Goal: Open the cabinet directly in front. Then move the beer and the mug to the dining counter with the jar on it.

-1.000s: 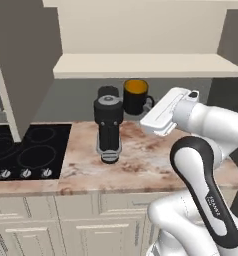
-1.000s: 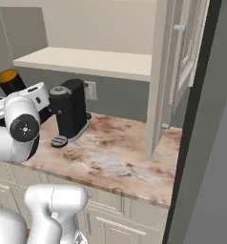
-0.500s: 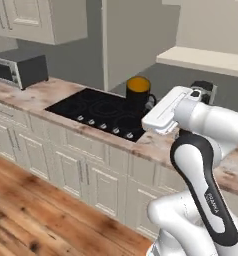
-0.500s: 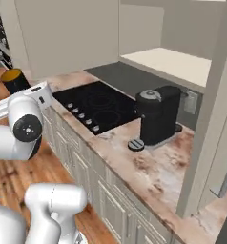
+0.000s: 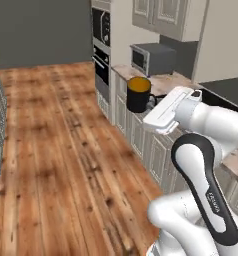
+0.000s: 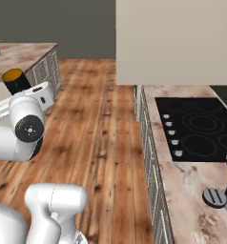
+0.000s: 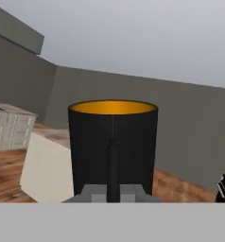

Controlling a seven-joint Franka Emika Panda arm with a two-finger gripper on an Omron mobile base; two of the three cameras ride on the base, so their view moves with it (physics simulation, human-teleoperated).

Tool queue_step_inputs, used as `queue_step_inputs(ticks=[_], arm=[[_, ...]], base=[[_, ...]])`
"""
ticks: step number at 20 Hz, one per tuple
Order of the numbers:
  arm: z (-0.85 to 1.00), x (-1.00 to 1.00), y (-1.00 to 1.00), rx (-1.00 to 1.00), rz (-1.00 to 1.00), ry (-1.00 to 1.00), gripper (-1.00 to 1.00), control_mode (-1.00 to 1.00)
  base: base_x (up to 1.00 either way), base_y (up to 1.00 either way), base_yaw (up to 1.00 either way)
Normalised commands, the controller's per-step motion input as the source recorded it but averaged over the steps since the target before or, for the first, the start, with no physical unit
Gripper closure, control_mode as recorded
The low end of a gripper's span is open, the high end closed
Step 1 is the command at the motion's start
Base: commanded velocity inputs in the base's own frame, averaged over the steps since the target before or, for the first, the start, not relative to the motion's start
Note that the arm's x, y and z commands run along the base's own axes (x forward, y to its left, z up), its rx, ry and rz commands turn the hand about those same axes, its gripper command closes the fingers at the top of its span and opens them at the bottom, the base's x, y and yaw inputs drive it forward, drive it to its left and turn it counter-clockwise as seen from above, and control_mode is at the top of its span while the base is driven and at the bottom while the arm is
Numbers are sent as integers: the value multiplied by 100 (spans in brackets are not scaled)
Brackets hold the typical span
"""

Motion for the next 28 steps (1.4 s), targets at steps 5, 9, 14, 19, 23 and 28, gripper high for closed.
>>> queue_step_inputs(ticks=[5,9,14,19,23,28], arm=[[0,0,0,0,0,0,100,100],[0,0,0,0,0,0,100,100],[0,0,0,0,0,0,100,100],[0,0,0,0,0,0,100,100],[0,0,0,0,0,0,100,100],[0,0,0,0,0,0,100,100]], base=[[-1,68,80],[89,20,25],[75,2,72],[34,0,91],[26,0,93],[71,-7,66]])
